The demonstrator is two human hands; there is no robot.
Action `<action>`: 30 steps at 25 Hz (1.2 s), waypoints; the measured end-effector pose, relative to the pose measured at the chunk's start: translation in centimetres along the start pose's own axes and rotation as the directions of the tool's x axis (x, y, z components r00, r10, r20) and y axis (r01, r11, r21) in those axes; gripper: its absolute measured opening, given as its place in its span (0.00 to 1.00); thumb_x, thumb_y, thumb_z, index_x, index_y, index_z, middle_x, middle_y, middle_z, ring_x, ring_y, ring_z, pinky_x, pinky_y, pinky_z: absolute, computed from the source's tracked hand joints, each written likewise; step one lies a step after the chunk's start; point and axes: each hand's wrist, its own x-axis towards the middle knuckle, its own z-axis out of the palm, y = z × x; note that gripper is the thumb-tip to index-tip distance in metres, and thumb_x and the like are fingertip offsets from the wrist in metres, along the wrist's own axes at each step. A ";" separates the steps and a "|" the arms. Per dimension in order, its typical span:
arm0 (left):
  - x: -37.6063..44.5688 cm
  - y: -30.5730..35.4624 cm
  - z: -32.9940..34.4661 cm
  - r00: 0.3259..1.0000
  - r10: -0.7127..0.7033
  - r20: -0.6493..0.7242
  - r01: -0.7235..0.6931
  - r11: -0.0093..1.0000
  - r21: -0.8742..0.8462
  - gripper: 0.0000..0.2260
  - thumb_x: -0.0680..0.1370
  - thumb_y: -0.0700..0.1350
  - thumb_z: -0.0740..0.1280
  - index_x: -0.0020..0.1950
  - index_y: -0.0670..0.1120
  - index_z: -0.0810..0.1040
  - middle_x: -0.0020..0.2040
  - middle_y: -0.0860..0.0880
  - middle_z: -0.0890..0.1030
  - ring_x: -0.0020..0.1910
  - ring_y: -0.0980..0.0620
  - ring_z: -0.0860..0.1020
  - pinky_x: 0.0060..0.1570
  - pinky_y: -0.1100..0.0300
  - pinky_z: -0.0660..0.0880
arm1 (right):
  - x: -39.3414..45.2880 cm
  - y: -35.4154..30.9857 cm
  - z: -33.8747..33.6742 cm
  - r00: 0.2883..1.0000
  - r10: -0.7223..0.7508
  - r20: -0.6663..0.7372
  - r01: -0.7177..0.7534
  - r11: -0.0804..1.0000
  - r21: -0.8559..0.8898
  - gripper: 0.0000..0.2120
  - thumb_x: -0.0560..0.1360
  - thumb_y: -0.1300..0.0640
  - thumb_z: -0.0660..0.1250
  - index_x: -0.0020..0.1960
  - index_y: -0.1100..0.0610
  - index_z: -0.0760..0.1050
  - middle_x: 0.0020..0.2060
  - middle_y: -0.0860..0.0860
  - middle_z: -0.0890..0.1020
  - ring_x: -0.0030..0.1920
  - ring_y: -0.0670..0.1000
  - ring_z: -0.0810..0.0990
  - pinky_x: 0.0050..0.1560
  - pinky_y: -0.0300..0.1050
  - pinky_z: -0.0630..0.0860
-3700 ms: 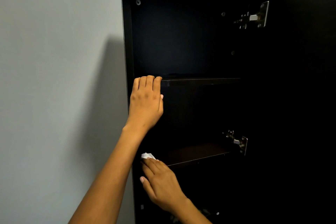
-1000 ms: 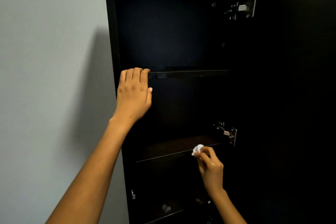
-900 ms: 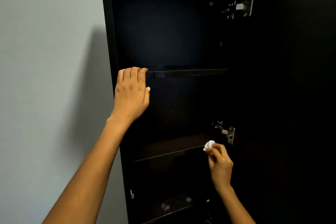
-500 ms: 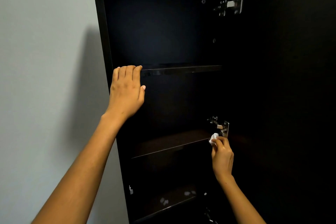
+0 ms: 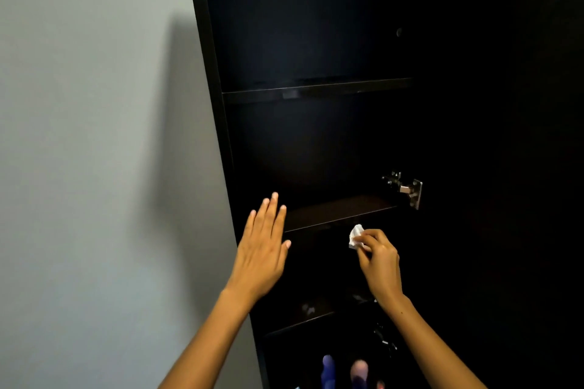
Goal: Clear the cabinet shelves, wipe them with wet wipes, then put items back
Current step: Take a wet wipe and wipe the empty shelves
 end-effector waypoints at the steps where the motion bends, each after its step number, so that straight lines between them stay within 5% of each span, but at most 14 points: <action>1: -1.1 -0.4 1.1 0.999 -0.021 0.046 0.021 1.000 0.011 0.26 0.78 0.51 0.51 0.74 0.42 0.54 0.76 0.42 0.53 0.75 0.45 0.53 0.75 0.51 0.50 | -0.8 -0.2 0.7 0.999 -0.009 0.032 0.009 1.000 0.006 0.07 0.71 0.67 0.70 0.48 0.60 0.81 0.51 0.52 0.79 0.46 0.50 0.81 0.49 0.44 0.81; 3: -2.1 -1.0 2.2 0.995 -0.042 0.092 0.039 0.999 0.036 0.26 0.78 0.51 0.51 0.74 0.41 0.56 0.75 0.41 0.58 0.74 0.44 0.58 0.73 0.49 0.57 | -2.5 -0.7 2.3 0.996 -0.029 0.089 0.027 0.999 0.020 0.07 0.71 0.67 0.70 0.48 0.60 0.80 0.52 0.51 0.78 0.46 0.49 0.81 0.49 0.42 0.80; 6: -2.0 -0.8 2.4 0.986 -0.055 0.154 0.050 0.998 0.037 0.27 0.78 0.49 0.55 0.74 0.41 0.53 0.74 0.40 0.60 0.74 0.43 0.59 0.72 0.51 0.51 | -4.9 -1.5 4.3 0.982 -0.049 0.184 0.043 0.998 0.039 0.07 0.71 0.67 0.69 0.47 0.59 0.79 0.51 0.51 0.78 0.46 0.48 0.80 0.47 0.39 0.79; 9: -2.1 -0.3 2.7 0.982 -0.087 0.169 0.073 0.994 0.085 0.29 0.75 0.49 0.62 0.73 0.41 0.58 0.71 0.39 0.66 0.71 0.42 0.64 0.70 0.50 0.56 | -7.8 -3.0 7.7 0.927 -0.084 0.364 0.081 0.996 0.023 0.06 0.72 0.66 0.66 0.47 0.59 0.79 0.50 0.53 0.80 0.46 0.53 0.81 0.46 0.46 0.78; 14: -2.4 -0.7 3.5 0.986 -0.100 0.135 0.089 0.992 0.090 0.27 0.75 0.50 0.55 0.73 0.42 0.58 0.71 0.41 0.66 0.71 0.44 0.65 0.70 0.50 0.54 | -13.8 -4.4 15.5 0.665 -0.073 0.743 0.225 0.968 -0.107 0.20 0.77 0.65 0.56 0.68 0.56 0.67 0.65 0.55 0.72 0.62 0.57 0.74 0.60 0.49 0.73; 16: -2.4 -0.9 3.7 0.987 -0.094 0.129 0.084 0.993 0.082 0.27 0.75 0.49 0.54 0.73 0.43 0.57 0.72 0.42 0.65 0.72 0.45 0.64 0.71 0.50 0.52 | -14.7 -3.4 16.2 0.652 -0.079 0.754 0.173 0.984 -0.046 0.22 0.78 0.62 0.53 0.72 0.54 0.64 0.70 0.49 0.68 0.67 0.51 0.71 0.65 0.41 0.67; 18: -2.4 -1.0 3.9 0.989 -0.087 0.115 0.077 0.993 0.093 0.27 0.75 0.49 0.55 0.73 0.43 0.58 0.71 0.42 0.66 0.71 0.45 0.65 0.70 0.50 0.54 | -14.7 -1.6 15.3 0.685 -0.155 0.712 0.246 0.969 -0.025 0.22 0.75 0.57 0.53 0.67 0.56 0.71 0.69 0.47 0.69 0.67 0.48 0.71 0.69 0.39 0.61; 19: -2.3 -1.1 4.0 0.991 -0.084 0.109 0.073 0.993 0.097 0.27 0.75 0.49 0.57 0.73 0.43 0.58 0.71 0.42 0.67 0.71 0.45 0.65 0.70 0.50 0.54 | -14.5 -0.5 14.5 0.631 -0.189 0.752 0.343 0.938 -0.052 0.23 0.75 0.54 0.52 0.65 0.58 0.73 0.68 0.49 0.70 0.69 0.48 0.68 0.71 0.41 0.57; 22: -2.4 -1.1 4.4 0.991 -0.088 0.098 0.078 0.992 0.095 0.28 0.74 0.49 0.59 0.73 0.43 0.58 0.72 0.42 0.66 0.71 0.45 0.64 0.70 0.49 0.53 | -14.0 3.2 12.9 0.665 -0.025 0.747 0.298 0.926 -0.234 0.28 0.79 0.49 0.38 0.71 0.59 0.63 0.67 0.55 0.72 0.73 0.50 0.52 0.71 0.45 0.44; 25: -2.3 -1.1 4.7 0.989 -0.109 0.097 0.098 0.989 0.109 0.28 0.74 0.50 0.55 0.73 0.43 0.59 0.71 0.42 0.67 0.71 0.45 0.65 0.72 0.51 0.53 | -14.6 2.7 12.5 0.739 0.061 0.671 0.188 0.938 -0.292 0.24 0.78 0.51 0.43 0.70 0.56 0.63 0.63 0.57 0.77 0.69 0.52 0.67 0.71 0.44 0.42; 27: -2.2 -1.0 4.7 0.987 -0.119 0.106 0.105 0.986 0.129 0.28 0.73 0.51 0.54 0.72 0.43 0.60 0.70 0.42 0.68 0.70 0.45 0.66 0.72 0.52 0.55 | -14.5 0.5 13.8 0.622 0.031 0.782 0.249 0.940 -0.235 0.26 0.69 0.50 0.54 0.65 0.55 0.72 0.60 0.53 0.80 0.62 0.49 0.77 0.69 0.45 0.44; 30: -2.2 -1.0 4.6 0.987 -0.112 0.115 0.095 0.985 0.142 0.28 0.74 0.51 0.56 0.72 0.43 0.60 0.70 0.42 0.68 0.70 0.45 0.67 0.69 0.50 0.56 | -12.9 -1.4 16.7 0.541 -0.055 0.839 0.418 0.884 -0.212 0.27 0.63 0.46 0.54 0.54 0.53 0.82 0.53 0.46 0.83 0.56 0.45 0.80 0.66 0.47 0.54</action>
